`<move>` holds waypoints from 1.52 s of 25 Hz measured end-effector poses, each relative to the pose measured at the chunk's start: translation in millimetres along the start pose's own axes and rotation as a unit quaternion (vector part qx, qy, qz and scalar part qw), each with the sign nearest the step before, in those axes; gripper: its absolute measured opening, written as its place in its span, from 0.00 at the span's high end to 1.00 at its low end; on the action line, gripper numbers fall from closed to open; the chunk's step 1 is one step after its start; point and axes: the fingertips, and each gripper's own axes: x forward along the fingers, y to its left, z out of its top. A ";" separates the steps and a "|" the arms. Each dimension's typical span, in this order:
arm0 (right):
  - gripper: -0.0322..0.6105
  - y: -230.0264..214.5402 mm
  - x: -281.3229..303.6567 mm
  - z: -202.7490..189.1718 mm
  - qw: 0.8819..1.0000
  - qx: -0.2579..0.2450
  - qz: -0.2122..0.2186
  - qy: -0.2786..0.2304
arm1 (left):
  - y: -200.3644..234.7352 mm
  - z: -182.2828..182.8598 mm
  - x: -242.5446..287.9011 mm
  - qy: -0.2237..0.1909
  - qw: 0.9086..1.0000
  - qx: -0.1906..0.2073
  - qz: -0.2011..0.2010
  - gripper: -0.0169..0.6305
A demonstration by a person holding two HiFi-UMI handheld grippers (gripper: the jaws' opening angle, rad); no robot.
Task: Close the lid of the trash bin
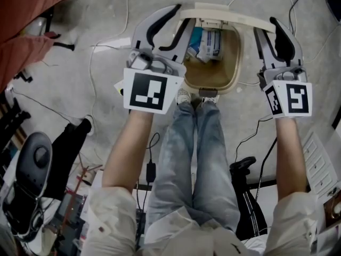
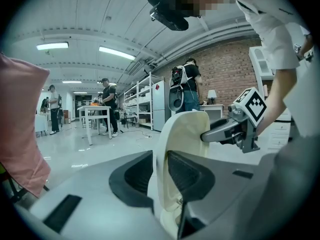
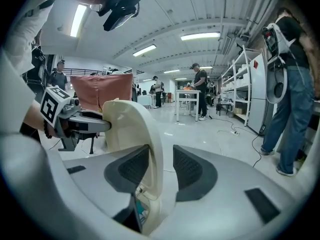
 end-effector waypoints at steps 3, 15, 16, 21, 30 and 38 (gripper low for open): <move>0.72 3.3 0.8 -0.1 1.000 -0.008 0.002 0.000 | -1.4 -0.3 0.8 0.001 1.000 0.006 -0.002 0.83; 0.79 7.2 2.5 -1.0 1.000 -0.016 0.004 0.005 | -2.5 -0.1 0.8 0.002 1.000 0.017 -0.009 0.85; 0.79 7.1 2.6 -1.8 1.000 -0.016 0.004 0.006 | -2.6 -0.5 1.0 0.002 1.000 0.017 -0.010 0.86; 0.79 8.7 -1.0 -4.9 1.000 -0.022 0.009 0.009 | -6.1 -1.9 -0.8 0.006 0.999 0.029 -0.024 0.86; 0.81 18.9 -13.0 -9.1 0.999 -0.029 0.021 0.016 | -14.8 -5.0 -13.7 0.017 0.997 0.057 -0.052 0.87; 0.81 29.2 -26.8 -19.5 0.998 -0.039 0.031 0.025 | -29.6 -13.8 -28.2 0.033 0.993 0.086 -0.080 0.87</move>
